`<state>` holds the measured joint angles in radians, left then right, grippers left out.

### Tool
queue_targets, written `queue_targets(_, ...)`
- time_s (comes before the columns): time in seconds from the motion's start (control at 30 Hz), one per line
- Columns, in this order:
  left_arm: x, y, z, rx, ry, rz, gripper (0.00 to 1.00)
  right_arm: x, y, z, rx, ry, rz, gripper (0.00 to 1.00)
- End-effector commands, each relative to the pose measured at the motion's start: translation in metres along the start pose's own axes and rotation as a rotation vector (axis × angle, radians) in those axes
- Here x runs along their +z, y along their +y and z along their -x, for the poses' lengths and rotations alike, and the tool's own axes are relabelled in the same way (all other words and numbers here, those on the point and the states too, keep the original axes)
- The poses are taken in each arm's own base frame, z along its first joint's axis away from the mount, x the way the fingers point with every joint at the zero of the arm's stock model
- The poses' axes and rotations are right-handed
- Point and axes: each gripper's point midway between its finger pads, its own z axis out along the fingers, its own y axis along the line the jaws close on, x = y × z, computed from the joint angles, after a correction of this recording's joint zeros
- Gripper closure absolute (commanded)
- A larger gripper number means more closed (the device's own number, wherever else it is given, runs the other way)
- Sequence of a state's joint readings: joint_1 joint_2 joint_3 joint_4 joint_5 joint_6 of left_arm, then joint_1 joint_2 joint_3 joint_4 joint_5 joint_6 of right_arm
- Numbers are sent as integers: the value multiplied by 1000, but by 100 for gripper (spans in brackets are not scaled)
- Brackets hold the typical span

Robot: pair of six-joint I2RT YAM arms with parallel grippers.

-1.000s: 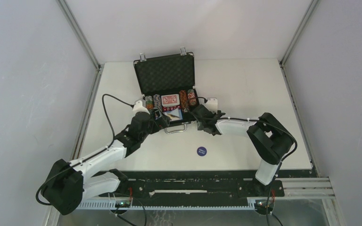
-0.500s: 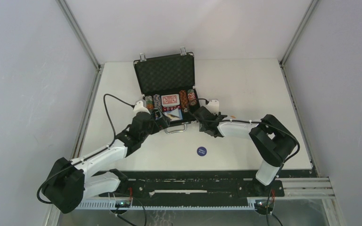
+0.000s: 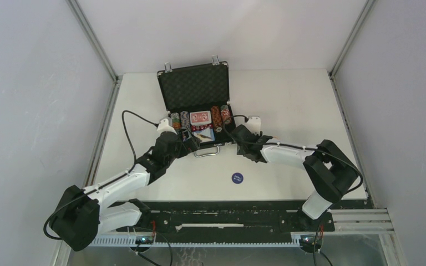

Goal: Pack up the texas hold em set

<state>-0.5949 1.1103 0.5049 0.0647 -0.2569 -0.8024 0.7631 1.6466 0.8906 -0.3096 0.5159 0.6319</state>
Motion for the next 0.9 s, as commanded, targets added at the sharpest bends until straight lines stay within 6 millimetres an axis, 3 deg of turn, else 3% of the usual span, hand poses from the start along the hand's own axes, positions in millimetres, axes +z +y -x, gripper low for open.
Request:
queue_targets(0.0, -2, -13, 10, 16, -24, -41, 0, -21, 4, 20, 21, -67, 32, 51)
queue_targets(0.27, -3, -13, 10, 16, -26, -41, 0, -32, 24, 40, -11, -97, 69, 49)
queue_targets(0.5, -4, -10, 13, 17, -38, -26, 0, -40, 69, 74, -68, -145, 131, 48)
queue_targets(0.7, -4, -10, 14, 12, -43, -25, 0, -31, 107, 97, -112, -159, 174, 48)
queue_targets(0.87, -5, -10, 14, 11, -43, -26, 0, -10, 141, 111, -155, -156, 191, 48)
